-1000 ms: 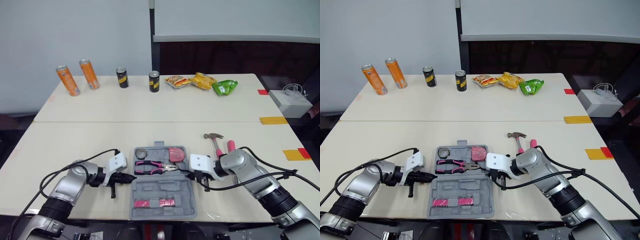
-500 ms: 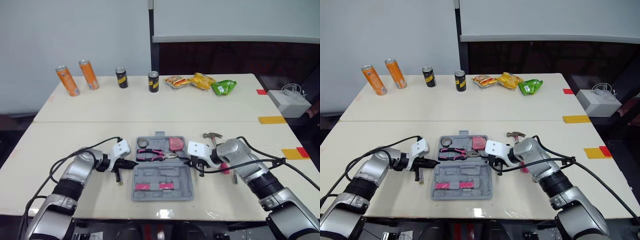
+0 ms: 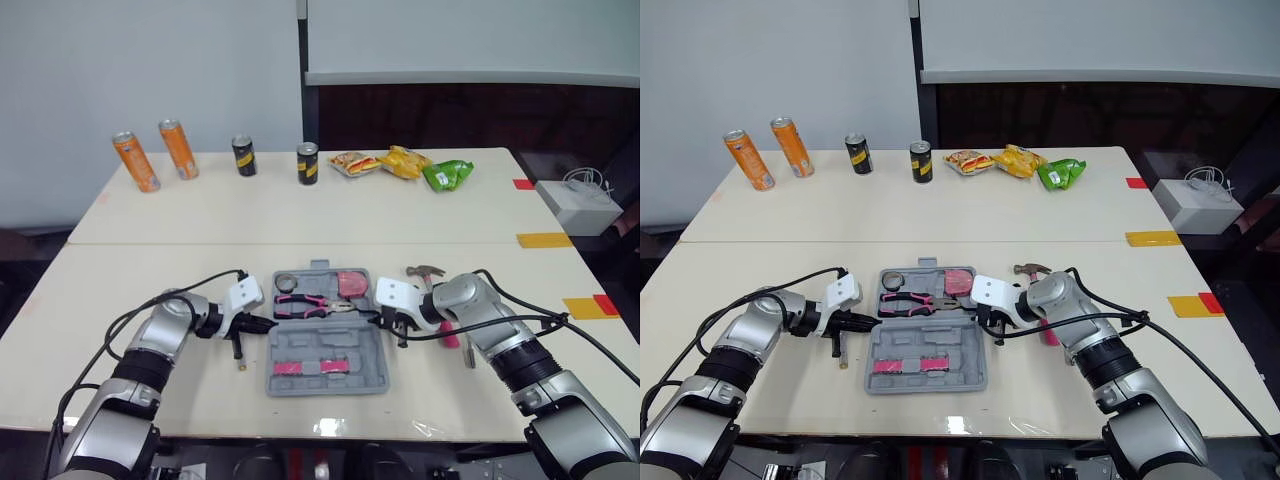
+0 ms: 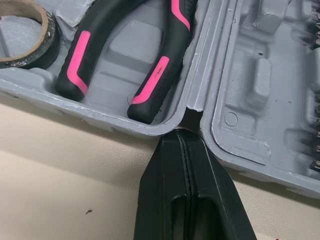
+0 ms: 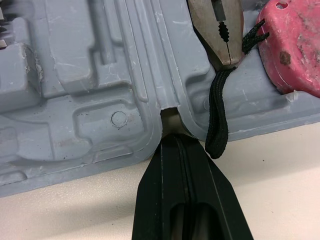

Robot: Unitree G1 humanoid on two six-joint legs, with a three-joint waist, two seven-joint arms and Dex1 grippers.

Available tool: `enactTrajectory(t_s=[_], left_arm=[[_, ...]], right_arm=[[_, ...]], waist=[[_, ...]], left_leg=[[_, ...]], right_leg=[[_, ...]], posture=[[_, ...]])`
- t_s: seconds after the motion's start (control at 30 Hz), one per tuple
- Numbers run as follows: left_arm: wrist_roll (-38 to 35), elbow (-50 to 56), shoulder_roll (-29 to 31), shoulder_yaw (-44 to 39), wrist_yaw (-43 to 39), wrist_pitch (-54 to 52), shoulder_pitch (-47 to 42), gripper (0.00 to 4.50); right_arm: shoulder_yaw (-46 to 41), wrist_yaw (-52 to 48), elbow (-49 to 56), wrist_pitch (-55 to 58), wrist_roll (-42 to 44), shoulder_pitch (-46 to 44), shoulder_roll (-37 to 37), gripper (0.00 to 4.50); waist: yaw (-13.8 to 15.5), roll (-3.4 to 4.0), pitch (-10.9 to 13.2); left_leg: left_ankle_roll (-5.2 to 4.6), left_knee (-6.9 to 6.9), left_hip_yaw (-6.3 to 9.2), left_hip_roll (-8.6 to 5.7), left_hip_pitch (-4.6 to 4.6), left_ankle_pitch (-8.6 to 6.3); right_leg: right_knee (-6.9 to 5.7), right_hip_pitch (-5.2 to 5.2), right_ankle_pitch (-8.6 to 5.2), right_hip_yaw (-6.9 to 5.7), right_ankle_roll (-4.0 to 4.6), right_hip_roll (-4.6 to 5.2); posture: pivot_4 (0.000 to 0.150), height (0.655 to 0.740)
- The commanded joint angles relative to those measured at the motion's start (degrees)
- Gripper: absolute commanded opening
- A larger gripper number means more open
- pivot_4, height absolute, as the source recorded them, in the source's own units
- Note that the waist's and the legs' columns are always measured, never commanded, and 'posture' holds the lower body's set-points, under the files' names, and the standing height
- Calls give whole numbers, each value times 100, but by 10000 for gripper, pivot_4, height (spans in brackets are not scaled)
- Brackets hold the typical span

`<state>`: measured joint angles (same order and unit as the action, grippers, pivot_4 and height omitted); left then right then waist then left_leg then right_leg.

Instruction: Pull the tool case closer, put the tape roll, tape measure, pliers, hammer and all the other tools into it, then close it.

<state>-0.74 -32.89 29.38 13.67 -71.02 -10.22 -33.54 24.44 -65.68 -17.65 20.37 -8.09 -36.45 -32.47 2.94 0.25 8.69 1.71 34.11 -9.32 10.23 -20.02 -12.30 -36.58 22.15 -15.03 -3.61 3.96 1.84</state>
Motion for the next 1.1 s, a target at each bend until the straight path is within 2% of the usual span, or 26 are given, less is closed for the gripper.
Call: enactTrajectory(t_s=[0.03,0.27,0.6,1.1], left_arm=[[-219,687,-197,170,-268,-143,143,0],[-206,1106,-155,174,-313,-406,358,0],[-102,956,-126,156,-253,-348,348,0],[-102,1086,-141,228,-303,-372,432,0]], right_arm=[[116,-166,394,111,72,174,61,155],[99,-265,984,455,119,495,-17,155],[100,-326,1555,849,176,801,-131,155],[51,-353,1845,1062,176,969,-278,155]], waist=[[8,0,0],[96,-1,1],[126,-1,1],[138,-1,1]], left_leg=[[0,-1,0,0,-1,0],[-1,-14,2,-2,-9,-2],[0,-22,1,-2,-19,-3],[1,-33,-1,-3,-20,-3]], right_leg=[[2,0,0,0,0,0],[7,11,0,-6,0,2],[9,26,0,-6,-1,1],[21,26,0,-6,-2,2]], posture=[[1500,7400],[1500,7400],[1500,7400],[1500,7400]])
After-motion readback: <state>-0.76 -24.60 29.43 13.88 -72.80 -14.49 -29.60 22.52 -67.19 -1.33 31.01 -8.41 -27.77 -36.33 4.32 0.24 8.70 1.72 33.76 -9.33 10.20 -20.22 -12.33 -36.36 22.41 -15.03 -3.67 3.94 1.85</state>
